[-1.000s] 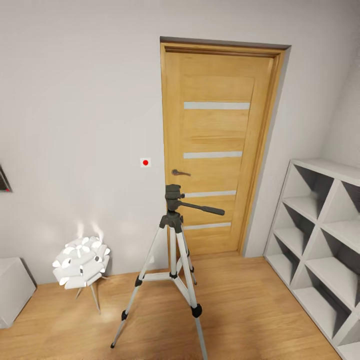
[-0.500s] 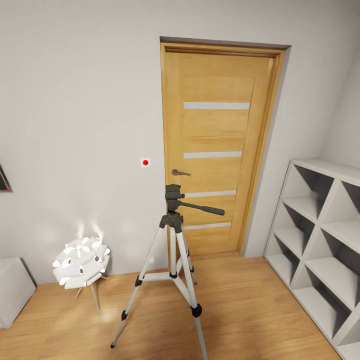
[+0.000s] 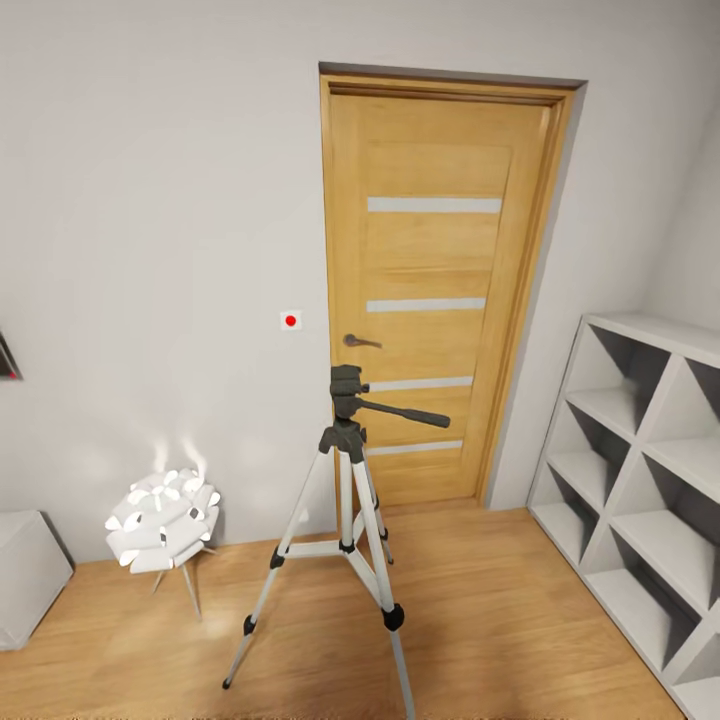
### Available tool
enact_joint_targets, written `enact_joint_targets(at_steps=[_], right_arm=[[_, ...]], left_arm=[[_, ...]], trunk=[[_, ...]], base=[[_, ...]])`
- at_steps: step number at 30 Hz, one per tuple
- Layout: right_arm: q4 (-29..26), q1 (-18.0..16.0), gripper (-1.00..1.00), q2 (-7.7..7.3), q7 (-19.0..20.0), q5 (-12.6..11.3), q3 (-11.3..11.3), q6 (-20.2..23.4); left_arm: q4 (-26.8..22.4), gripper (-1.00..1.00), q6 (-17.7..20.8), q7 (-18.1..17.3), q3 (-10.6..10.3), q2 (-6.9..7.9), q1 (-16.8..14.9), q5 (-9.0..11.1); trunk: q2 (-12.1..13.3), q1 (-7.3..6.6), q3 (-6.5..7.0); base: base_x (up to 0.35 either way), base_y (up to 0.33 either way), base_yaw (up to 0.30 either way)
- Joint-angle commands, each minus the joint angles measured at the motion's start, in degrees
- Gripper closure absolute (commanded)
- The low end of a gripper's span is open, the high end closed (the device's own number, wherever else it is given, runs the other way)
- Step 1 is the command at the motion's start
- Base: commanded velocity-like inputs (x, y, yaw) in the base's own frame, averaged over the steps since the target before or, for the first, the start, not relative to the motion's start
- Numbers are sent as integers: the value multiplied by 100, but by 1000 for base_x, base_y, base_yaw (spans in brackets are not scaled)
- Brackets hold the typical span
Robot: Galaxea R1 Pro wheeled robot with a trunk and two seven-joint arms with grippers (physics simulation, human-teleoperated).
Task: Attach the digital camera to the camera tripod in the bedroom.
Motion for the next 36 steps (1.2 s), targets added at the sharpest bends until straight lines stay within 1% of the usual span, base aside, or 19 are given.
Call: enact_joint_targets(at_steps=[1, 3, 4, 7, 10, 19, 36], right_arm=[[17, -6, -100, -4, 12, 51, -48, -34], [17, -6, -100, -4, 13, 53, -40, -34], [17, -6, -100, -5, 10, 51, 48, -34], [17, -6, -100, 1, 7, 50, 126, -34], [17, -6, -100, 3, 6, 49, 156, -37], [17, -6, -100, 1, 5, 49, 176, -44], [17, -6, -100, 4, 4, 37, 176, -60]], left_arm=[[4, 100, -13, -27, -47, -1, -2, 60], [4, 100, -15, -27, -45, -1, -2, 64], [4, 100, -18, -26, -38, -1, -2, 76], [0, 100, -24, -26, -37, 3, -2, 79], [-8, 100, -26, -26, -34, 13, -2, 76], [-13, 100, -27, -26, -36, 74, -2, 48], [-22, 100, -28, -26, -32, 87, -2, 36]], trunk=[[-7, 2, -14], [-7, 2, -32], [-7, 2, -41], [-7, 2, -68], [-7, 2, -96], [-7, 2, -178], [-7, 2, -336]], base=[[0, 0, 0], [0, 0, 0], [0, 0, 0], [0, 0, 0], [0, 0, 0], [0, 0, 0], [0, 0, 0]])
